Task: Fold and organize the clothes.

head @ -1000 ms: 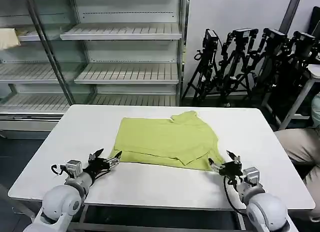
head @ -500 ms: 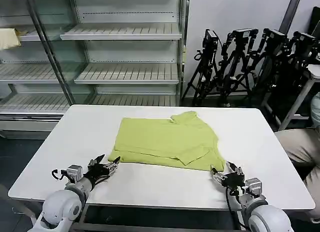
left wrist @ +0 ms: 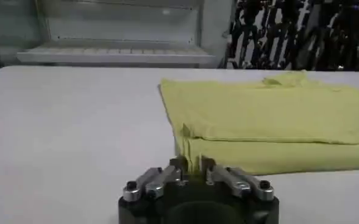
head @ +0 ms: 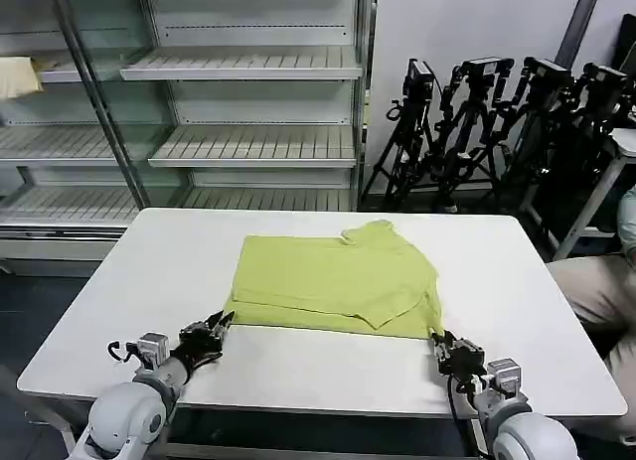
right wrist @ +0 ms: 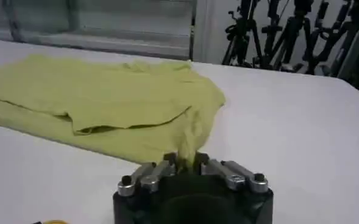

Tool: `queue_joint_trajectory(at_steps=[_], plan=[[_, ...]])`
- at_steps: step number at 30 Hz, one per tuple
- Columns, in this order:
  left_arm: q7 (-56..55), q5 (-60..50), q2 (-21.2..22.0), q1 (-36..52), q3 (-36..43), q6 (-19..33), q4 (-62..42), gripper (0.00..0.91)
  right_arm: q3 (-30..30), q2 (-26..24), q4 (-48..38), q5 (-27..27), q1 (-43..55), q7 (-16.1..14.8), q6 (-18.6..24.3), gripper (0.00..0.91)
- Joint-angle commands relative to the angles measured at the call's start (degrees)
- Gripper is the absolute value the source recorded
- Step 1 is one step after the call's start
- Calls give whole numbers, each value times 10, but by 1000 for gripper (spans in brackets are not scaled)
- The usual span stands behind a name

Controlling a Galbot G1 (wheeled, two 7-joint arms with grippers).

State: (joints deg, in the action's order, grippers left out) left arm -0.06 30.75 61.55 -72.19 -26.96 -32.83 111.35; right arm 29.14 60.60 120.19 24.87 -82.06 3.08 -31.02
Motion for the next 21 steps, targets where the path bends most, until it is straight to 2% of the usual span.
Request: queue_joint_trajectory(at_steps=[1, 4, 11, 14, 20, 21], plan=[[-2, -5, 1, -24, -3, -2, 17, 10, 15, 2, 54, -14, -60, -3, 6, 0], [-2, -13, -1, -77, -15, -2, 64, 20, 33, 5, 90, -44, -118, -12, 23, 0], [-4, -42, -1, -206, -49, 1, 168, 10, 71, 9, 157, -67, -248, -15, 52, 0], [-11, -40, -2, -233, -63, 0, 193, 20, 87, 9, 178, -69, -288, -19, 64, 0], [-7, -33, -1, -259, -80, 0, 207, 10, 92, 2, 168, -85, -315, -18, 93, 0], [-7, -33, -1, -260, -80, 0, 207, 393, 92, 2, 169, -86, -315, -15, 93, 10]])
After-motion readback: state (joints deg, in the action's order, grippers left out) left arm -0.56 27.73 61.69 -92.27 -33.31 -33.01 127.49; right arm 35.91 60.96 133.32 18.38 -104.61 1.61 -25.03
